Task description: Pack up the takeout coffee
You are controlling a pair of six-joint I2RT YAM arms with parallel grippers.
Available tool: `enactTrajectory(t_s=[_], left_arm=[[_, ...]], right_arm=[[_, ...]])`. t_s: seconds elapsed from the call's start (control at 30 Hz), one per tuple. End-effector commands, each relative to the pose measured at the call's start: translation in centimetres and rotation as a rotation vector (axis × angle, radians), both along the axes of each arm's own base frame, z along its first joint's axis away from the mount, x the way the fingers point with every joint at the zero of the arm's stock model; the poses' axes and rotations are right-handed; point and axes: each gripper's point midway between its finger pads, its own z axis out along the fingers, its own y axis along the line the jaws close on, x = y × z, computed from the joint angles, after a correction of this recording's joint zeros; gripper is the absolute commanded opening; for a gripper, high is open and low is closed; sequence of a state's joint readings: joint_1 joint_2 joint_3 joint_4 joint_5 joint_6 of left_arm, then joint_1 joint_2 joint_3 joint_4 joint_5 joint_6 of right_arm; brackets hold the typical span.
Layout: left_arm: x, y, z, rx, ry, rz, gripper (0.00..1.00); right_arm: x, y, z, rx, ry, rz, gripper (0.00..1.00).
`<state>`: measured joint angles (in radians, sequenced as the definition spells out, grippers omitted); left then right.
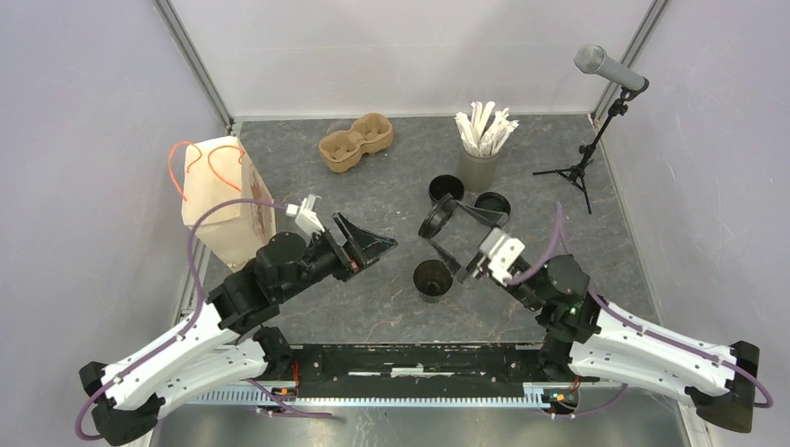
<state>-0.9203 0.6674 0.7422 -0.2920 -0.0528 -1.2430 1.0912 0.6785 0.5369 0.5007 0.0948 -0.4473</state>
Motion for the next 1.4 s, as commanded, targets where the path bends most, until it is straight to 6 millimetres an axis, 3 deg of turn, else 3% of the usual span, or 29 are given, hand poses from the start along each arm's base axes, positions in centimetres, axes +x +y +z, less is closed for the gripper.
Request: enactTrajectory(t_s=[0.0, 0.07, 0.23, 0.43, 0.63, 0.8, 1.17, 1.3, 1.33, 1.37], left_arm=[[2.6, 5.5, -2.6, 0.359, -0.127, 0.190, 1.00], [3.0, 6.3, -2.8, 0.415, -0.141, 0.209, 1.00], [3.4, 6.1, -3.2, 0.472, -0.181, 0.164, 1.00], [4.2, 4.1, -5.8, 0.408, -0.099, 0.027, 0.98], [5.0, 2.5, -6.6, 0.260, -0.077, -0.072, 0.93], [5.4, 2.2, -8.7, 0.282, -0.052, -0.086, 0.91], [5.7, 1.9, -14.5, 0.268, 0.041, -0.089, 0.87], [5.9, 1.8, -14.7, 0.266, 0.036, -0.095, 0.87], [5.4, 1.9, -11.4, 0.205, -0.067, -0.087, 0.87], [5.8, 1.5, -14.8, 0.257, 0.033, -0.107, 0.86]], right_arm=[[2.7, -3.1, -6.5, -0.119, 0.419, -0.243, 0.76], [2.2, -3.5, -8.6, -0.198, 0.520, -0.256, 0.77], [1.6, -4.1, -11.9, -0.389, 0.707, -0.329, 0.77], [0.4, -2.7, -12.7, -0.508, 0.863, -0.304, 0.77], [0.0, -1.6, -14.5, -0.612, 0.936, -0.295, 0.76], [-0.9, -0.8, -17.5, -0.749, 1.000, -0.256, 0.78], [0.9, -0.6, -21.7, -0.860, 1.077, -0.235, 0.80], [1.0, -0.2, -21.9, -0.877, 1.087, -0.211, 0.81], [1.0, -0.2, -22.0, -0.885, 1.088, -0.211, 0.81], [1.1, -0.3, -21.8, -0.893, 1.087, -0.214, 0.81]])
